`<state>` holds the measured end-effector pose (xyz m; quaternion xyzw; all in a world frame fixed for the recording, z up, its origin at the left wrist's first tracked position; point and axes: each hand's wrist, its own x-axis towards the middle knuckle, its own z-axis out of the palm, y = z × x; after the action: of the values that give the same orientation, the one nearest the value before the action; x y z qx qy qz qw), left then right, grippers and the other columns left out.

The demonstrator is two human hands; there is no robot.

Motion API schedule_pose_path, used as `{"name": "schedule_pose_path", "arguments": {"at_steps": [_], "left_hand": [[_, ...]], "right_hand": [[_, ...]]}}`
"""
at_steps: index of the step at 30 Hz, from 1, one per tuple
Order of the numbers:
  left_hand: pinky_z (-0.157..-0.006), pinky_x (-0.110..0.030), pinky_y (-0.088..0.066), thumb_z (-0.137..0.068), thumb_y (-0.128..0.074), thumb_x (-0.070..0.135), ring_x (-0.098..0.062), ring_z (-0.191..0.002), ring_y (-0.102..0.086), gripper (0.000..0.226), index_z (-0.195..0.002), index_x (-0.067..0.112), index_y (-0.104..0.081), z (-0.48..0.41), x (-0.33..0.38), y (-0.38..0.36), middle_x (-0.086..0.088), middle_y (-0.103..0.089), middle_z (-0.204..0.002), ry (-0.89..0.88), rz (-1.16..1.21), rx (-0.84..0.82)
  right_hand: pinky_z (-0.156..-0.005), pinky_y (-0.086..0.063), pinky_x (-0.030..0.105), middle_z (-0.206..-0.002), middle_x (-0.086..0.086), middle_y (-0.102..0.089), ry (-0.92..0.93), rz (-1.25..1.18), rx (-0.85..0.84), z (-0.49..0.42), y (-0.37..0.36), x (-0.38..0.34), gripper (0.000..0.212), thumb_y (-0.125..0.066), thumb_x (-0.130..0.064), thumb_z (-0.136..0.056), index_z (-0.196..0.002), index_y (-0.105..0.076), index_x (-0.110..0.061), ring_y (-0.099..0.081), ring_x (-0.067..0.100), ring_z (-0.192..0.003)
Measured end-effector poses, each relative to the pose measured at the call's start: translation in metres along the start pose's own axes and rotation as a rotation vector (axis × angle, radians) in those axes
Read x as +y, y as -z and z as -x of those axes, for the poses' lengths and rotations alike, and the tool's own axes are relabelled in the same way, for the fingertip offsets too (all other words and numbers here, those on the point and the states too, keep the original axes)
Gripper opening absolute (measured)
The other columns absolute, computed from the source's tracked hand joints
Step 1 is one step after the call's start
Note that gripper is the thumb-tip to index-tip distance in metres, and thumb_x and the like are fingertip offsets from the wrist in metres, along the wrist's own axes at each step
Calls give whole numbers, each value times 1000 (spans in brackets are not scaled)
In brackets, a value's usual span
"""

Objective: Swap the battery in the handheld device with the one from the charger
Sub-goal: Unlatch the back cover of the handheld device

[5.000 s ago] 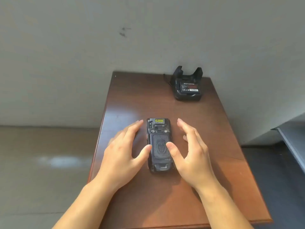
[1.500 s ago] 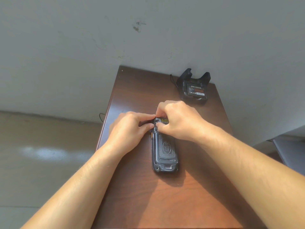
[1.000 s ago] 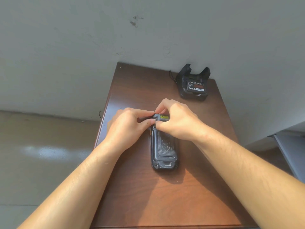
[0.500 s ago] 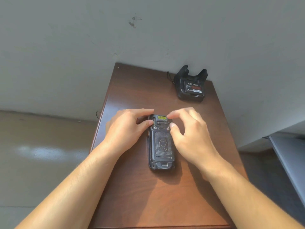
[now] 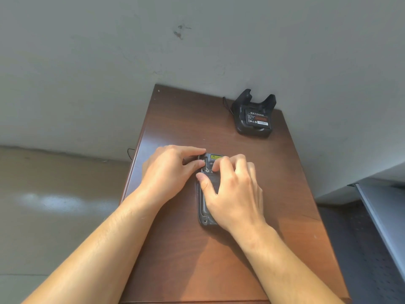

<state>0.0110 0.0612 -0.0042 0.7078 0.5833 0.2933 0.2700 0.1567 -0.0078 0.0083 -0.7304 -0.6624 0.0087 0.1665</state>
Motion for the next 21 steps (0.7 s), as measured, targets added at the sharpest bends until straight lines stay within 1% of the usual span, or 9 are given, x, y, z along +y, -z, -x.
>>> {"name": "schedule_pose_path", "arguments": {"at_steps": [2,4,8,12,17,19,21], "left_hand": [[-59,-22,-35,-87,-67,50,-2,-76,-47,26,-113,51,-69,0,0,0,32,-45,-60,-7,-7,-3],[-63,-26,-37,-87,-66,50,-4,-77,-47,27,-113,51,-69,0,0,-1,32,-45,-61,-10,-12,-5],[-65,-26,-37,-87,-66,49,-4,-78,-47,27,-114,50,-70,0,0,-2,30,-44,-59,-11,-13,6],[-65,-26,-37,-87,-66,49,-2,-79,-46,27,-114,49,-70,0,0,-2,33,-43,-61,-20,-20,27],[-66,-25,-37,-87,-65,50,-2,-81,-49,27,-113,49,-71,1,1,-2,32,-43,-60,-16,-17,22],[-67,-26,-37,-87,-65,52,-7,-89,-58,28,-114,49,-70,1,2,0,32,-42,-61,-7,-24,8],[-67,-26,-39,-86,-65,53,-12,-98,-62,28,-114,50,-70,1,2,1,31,-42,-62,-15,-32,5]], "right_hand": [[-65,-44,35,-106,-3,-46,-7,-16,-1,0,0,1,40,-49,-65,-89,-102,-53,-27,-48,24,-101],[-66,-44,35,-105,-3,-45,-17,-11,-24,-2,0,1,38,-50,-64,-89,-102,-52,-28,-48,24,-101],[-65,-40,34,-101,-5,-43,-43,9,-47,-8,1,-2,35,-49,-63,-90,-97,-47,-29,-48,23,-101],[-65,-40,34,-102,-5,-43,-36,-4,-37,-10,-1,-2,33,-46,-62,-91,-94,-46,-29,-47,22,-100],[-61,-44,35,-98,-8,-48,4,-60,68,-9,-3,-1,29,-46,-58,-92,-91,-44,-29,-47,20,-98],[-61,-42,34,-97,-10,-53,28,-115,116,-6,-2,1,25,-48,-52,-92,-93,-45,-26,-49,19,-97],[-66,-46,36,-96,-10,-60,70,-219,170,-4,-2,4,19,-53,-40,-94,-97,-51,-21,-55,19,-94]]}}
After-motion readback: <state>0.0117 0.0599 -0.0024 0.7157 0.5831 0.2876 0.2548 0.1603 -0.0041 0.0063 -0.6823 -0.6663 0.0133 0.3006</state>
